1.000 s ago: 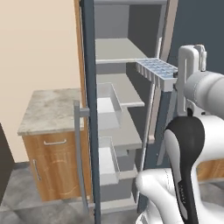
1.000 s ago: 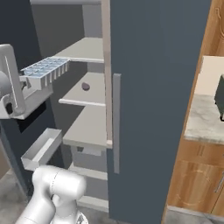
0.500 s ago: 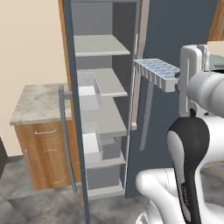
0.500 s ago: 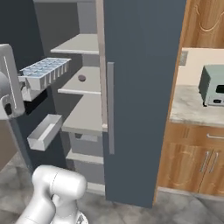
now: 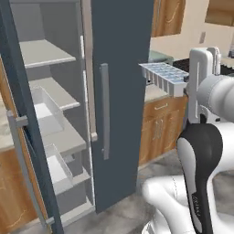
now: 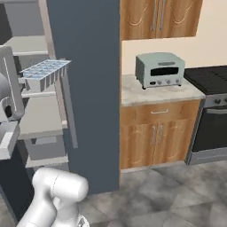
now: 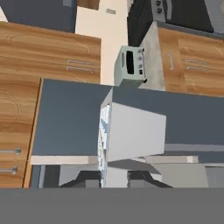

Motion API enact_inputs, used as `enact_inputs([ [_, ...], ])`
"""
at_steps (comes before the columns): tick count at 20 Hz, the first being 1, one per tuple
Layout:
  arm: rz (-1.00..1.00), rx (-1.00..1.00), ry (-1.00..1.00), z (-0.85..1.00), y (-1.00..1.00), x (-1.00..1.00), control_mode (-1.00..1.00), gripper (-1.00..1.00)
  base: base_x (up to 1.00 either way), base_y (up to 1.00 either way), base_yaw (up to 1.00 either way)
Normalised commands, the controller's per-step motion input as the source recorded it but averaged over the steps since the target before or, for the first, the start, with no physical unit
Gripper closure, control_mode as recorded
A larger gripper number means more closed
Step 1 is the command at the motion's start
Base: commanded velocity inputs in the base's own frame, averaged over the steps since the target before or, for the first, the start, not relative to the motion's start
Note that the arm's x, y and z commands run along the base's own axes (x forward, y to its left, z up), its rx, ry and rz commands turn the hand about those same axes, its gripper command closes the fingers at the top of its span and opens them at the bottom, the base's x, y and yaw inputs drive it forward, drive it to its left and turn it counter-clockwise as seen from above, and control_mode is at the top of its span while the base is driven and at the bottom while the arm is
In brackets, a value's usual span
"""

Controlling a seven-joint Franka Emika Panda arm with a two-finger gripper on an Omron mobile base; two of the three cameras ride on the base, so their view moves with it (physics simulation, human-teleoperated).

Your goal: Open the freezer door, pick up the ice cube tray from the freezer, and place it on the dining counter.

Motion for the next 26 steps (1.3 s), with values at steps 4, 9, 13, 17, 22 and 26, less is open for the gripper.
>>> enact_inputs([
  [4,0.00,0.00,0.00,0.00,0.00,0.00,1.00,1.00,-0.12,0.00,-0.78],
  [9,0.00,0.00,0.00,0.00,0.00,0.00,1.00,1.00,-0.06,0.00,-0.81],
  [13,0.00,0.00,0.00,0.00,0.00,0.00,1.00,1.00,-0.04,0.00,-0.80],
  [17,0.00,0.00,0.00,0.00,0.00,0.00,1.00,1.00,-0.04,0.00,-0.79],
  [22,0.00,0.00,0.00,0.00,0.00,0.00,1.00,1.00,0.00,0.00,-0.78],
  [26,0.00,0.00,0.00,0.00,0.00,0.00,1.00,1.00,0.00,0.00,-0.77],
])
